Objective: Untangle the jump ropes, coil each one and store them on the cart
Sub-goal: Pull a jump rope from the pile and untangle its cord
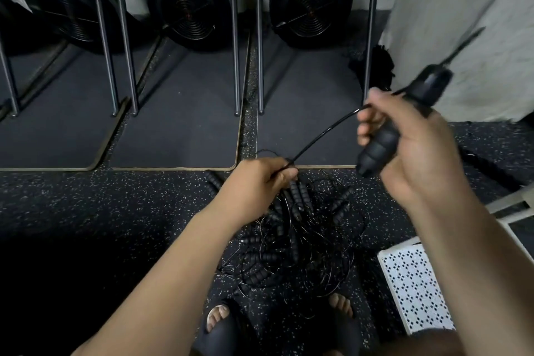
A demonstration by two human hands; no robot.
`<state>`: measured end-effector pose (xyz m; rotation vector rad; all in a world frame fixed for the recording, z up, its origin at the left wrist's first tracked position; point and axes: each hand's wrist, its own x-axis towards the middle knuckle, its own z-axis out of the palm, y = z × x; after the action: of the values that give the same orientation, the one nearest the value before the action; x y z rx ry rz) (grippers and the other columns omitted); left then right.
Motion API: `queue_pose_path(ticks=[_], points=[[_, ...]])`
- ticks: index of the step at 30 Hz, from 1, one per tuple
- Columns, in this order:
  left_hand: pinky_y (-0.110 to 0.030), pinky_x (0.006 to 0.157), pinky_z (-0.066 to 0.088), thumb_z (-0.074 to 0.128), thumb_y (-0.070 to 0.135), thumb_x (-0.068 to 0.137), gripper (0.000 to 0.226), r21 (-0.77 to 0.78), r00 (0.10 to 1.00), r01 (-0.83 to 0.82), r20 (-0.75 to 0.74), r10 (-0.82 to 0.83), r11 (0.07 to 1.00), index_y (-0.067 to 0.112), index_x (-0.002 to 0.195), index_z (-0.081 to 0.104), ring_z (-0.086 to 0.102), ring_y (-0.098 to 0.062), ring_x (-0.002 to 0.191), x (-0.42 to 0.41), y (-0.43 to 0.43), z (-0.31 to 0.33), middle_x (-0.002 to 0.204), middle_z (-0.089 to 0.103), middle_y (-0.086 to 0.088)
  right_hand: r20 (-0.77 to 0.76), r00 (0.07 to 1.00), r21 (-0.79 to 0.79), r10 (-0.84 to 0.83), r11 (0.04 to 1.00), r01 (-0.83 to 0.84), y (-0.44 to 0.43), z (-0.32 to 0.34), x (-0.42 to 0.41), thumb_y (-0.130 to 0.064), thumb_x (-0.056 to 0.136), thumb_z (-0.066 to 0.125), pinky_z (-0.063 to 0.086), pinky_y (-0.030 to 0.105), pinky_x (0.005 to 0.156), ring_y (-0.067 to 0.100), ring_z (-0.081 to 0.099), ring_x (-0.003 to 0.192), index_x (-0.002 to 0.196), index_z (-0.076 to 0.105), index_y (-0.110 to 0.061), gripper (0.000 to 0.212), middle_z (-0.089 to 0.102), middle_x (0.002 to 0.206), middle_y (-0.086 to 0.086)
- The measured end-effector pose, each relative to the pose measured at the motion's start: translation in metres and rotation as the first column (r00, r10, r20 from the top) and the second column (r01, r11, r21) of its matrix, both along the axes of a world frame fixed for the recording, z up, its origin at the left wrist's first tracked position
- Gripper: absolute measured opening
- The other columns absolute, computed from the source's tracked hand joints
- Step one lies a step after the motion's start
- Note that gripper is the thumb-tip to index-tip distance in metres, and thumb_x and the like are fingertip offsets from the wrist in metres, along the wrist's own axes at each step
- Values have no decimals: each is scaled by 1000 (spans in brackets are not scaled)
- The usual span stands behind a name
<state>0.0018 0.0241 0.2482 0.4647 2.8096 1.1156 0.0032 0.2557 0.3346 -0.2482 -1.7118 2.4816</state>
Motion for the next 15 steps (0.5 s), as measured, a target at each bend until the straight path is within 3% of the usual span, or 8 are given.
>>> queue_pose_path(ticks=[2, 5, 9, 11, 15], points=[[-28, 55, 38, 60, 41, 108, 36, -13, 1000, -11, -2, 11, 1000, 27, 75, 57, 49, -10, 56, -2, -2, 0, 59, 52, 9, 5, 999, -85, -40, 996, 41, 6, -1, -3, -21, 97, 75, 50, 27, 65, 13, 64, 67, 94, 70, -14, 9, 71, 79, 2], [-33, 60, 39, 59, 42, 109, 37, 2, 1000, -26, -18, 26, 1000, 16, 83, 62, 47, -16, 61, -3, -2, 2, 64, 49, 6, 37, 999, -139, -6, 990, 12, 3, -5, -4, -28, 97, 75, 48, 25, 62, 12, 63, 68, 103, 74, -14, 15, 73, 84, 2], [-37, 67, 47, 61, 40, 108, 32, 66, 997, -13, -79, 18, 998, 15, 89, 68, 50, -15, 64, -1, 2, 5, 68, 56, 6, 183, 961, -19, 205, 979, -205, -24, -14, 4, -33, 87, 78, 45, 23, 55, 13, 56, 63, 120, 75, -5, 43, 76, 86, 7], [-33, 66, 45, 62, 40, 108, 27, 82, 992, -1, -128, 12, 997, 18, 95, 73, 49, -6, 63, -1, 4, 6, 67, 56, 10, 221, 931, 47, 290, 950, -308, -39, -18, 9, -35, 94, 74, 44, 24, 53, 16, 53, 61, 116, 76, -3, 38, 75, 84, 10], [-20, 57, 34, 59, 33, 110, 32, 143, 990, -11, -135, 30, 990, 18, 86, 72, 51, -1, 56, 0, 5, 11, 60, 57, 14, 101, 930, 140, 353, 921, -365, -50, -24, 13, -44, 88, 78, 41, 31, 58, 19, 48, 59, 109, 74, 6, 55, 64, 79, 17]])
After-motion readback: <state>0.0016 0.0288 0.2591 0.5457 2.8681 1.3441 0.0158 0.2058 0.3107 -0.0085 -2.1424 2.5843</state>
